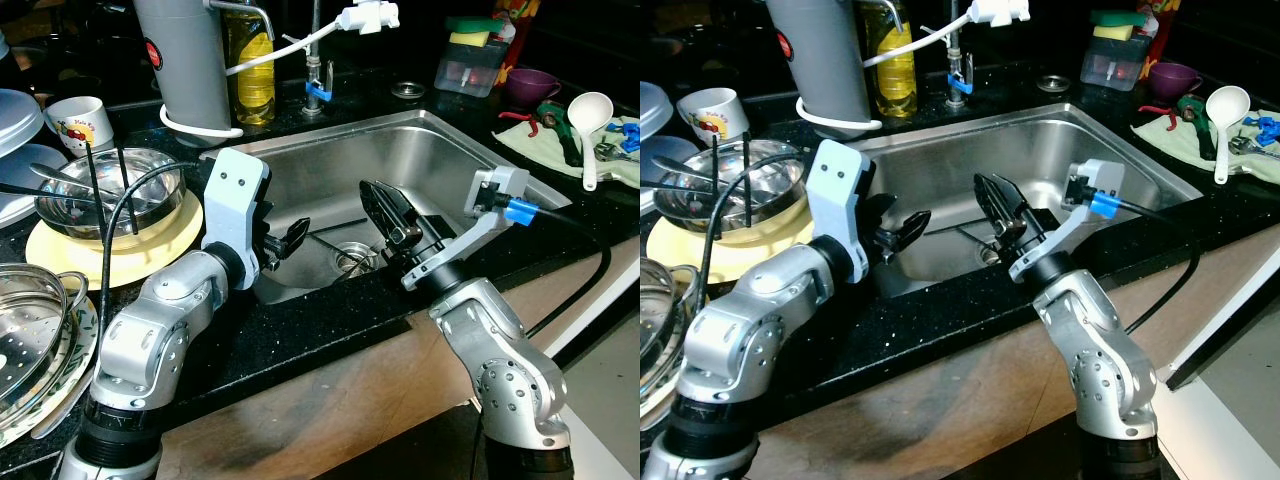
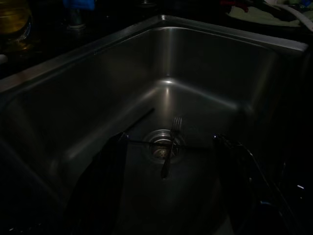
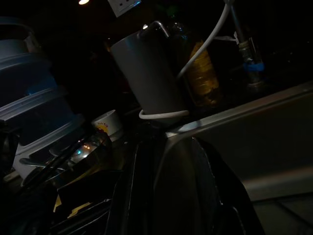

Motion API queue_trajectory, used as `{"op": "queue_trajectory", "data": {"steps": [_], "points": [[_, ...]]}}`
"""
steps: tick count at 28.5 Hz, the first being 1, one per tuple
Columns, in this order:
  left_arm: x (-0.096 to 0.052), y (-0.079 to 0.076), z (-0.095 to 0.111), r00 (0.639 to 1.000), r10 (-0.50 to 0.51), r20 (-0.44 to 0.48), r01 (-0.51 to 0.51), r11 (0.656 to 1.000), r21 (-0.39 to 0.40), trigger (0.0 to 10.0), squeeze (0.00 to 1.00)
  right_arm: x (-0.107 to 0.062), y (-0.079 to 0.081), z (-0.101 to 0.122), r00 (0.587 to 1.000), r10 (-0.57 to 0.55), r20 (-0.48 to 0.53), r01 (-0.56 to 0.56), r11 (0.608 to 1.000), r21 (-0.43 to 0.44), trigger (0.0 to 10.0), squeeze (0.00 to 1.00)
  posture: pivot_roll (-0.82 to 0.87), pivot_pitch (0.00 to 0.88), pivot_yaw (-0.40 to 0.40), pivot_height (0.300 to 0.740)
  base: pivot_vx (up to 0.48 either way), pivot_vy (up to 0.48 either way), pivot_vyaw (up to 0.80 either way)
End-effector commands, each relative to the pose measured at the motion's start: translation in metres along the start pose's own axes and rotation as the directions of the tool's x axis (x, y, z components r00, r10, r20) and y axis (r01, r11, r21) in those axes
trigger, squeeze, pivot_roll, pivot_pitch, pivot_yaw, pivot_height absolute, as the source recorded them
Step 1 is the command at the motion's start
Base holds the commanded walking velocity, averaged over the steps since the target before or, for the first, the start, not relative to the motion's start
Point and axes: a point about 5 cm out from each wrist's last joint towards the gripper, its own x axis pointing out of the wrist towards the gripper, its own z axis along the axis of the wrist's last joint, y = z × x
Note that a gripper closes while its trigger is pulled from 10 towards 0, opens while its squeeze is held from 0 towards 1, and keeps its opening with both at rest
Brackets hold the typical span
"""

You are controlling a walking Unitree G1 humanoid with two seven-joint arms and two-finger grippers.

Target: Kitchen organization

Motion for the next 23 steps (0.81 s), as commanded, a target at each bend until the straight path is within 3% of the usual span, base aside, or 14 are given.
{"op": "queue_trajectory", "data": {"steps": [1,20,23], "points": [[-0.0013,-0.0028,-0.0026,1.0,-0.006,-0.008,0.006,1.0,-0.006,10.0,0.0,-0.0034,0.0009,0.0001,1.0,-0.002,-0.006,0.002,1.0,0.002,10.0,0.0,-0.08,0.174,-0.006,0.74,-0.289,0.0,0.0],[-0.0016,-0.0028,-0.0015,1.0,-0.004,-0.005,0.004,1.0,-0.006,10.0,0.0,-0.004,0.0005,-0.0001,1.0,-0.007,-0.017,0.007,1.0,0.007,10.0,0.0,-0.08,0.176,-0.009,0.74,-0.306,0.0,0.0],[-0.002,-0.0011,-0.0028,1.0,0.008,-0.016,-0.008,1.0,-0.005,10.0,0.0,-0.004,0.0006,-0.0001,1.0,-0.006,-0.019,0.006,1.0,0.008,10.0,0.0,-0.08,0.176,-0.009,0.74,0.0,0.0,0.0]]}}
